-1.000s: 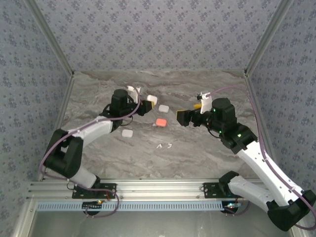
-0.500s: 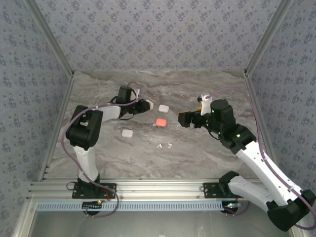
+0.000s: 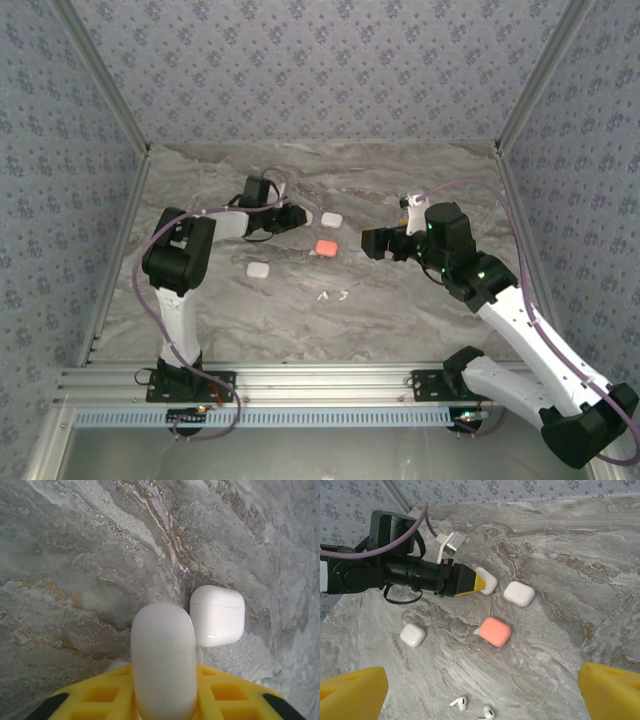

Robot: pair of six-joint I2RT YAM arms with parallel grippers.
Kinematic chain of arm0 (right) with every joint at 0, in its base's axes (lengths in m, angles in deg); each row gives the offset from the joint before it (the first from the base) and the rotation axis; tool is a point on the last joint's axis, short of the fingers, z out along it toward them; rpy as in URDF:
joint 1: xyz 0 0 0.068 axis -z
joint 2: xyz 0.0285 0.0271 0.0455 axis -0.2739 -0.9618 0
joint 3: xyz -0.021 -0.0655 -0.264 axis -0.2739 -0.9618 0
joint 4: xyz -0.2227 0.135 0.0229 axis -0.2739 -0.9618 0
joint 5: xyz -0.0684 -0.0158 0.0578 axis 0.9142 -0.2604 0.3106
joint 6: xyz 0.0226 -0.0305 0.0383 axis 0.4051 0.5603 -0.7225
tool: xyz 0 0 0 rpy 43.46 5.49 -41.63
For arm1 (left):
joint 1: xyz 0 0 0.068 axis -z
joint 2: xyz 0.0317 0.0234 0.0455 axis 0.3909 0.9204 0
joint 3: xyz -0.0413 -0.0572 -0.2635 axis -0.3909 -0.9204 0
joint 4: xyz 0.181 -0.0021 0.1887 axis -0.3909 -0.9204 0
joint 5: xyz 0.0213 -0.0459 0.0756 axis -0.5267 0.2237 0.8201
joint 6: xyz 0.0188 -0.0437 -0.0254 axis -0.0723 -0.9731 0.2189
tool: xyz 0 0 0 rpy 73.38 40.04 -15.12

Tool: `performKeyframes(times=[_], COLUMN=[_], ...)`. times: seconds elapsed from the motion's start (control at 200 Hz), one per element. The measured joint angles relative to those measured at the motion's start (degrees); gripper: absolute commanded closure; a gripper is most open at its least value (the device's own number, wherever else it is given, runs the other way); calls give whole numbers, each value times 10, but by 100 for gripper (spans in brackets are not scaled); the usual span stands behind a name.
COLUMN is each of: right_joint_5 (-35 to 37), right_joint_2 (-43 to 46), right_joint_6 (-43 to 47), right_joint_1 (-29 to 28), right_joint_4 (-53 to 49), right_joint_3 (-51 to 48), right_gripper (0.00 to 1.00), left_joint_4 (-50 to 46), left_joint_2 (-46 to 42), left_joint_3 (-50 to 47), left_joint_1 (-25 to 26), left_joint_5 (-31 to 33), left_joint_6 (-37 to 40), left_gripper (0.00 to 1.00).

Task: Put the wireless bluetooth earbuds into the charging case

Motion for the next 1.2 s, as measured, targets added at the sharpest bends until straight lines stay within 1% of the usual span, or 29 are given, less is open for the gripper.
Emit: performKeyframes(times=[0.095, 0.325, 0.385, 0.46, 0.555, 0.7, 0.81, 0.895, 0.954, 1.064, 1.199], right_joint_5=[0, 0, -2, -8, -28, -66, -83, -80, -75, -56, -30], right_joint_2=[0, -7, -9, -11, -14, -35, -87, -141, -189, -282, -396], right_joint_6=[0, 3, 7, 7, 6, 4, 13, 33, 54, 96, 152], right_joint_1=[0, 3, 4, 7, 9, 7, -10, -44, -79, -137, -189], right_joint_4=[-2, -4, -2, 4, 32, 97, 120, 121, 119, 110, 85], right_joint_3=[0, -2, -7, -15, -30, -54, -47, -27, -3, 59, 155], right_gripper=[0, 0, 0, 0, 0, 0, 0, 0, 0, 0, 0], left_joint_4=[-11, -26, -31, -39, -42, -42, -38, -40, -48, -64, -85], left_joint_2=[5, 3, -2, -15, -63, -183, -278, -334, -361, -394, -433], left_joint_3=[4, 14, 13, 8, -22, -81, -122, -151, -169, -205, -255], left_joint_1=[0, -4, -6, -12, -18, -19, -19, -23, -32, -72, -143], left_joint_5=[3, 10, 16, 28, 49, 89, 119, 139, 147, 151, 142], left_joint_6=[5, 28, 35, 41, 49, 56, 62, 61, 57, 39, 2], left_gripper=[59, 48, 43, 39, 31, 22, 13, 12, 12, 10, 9])
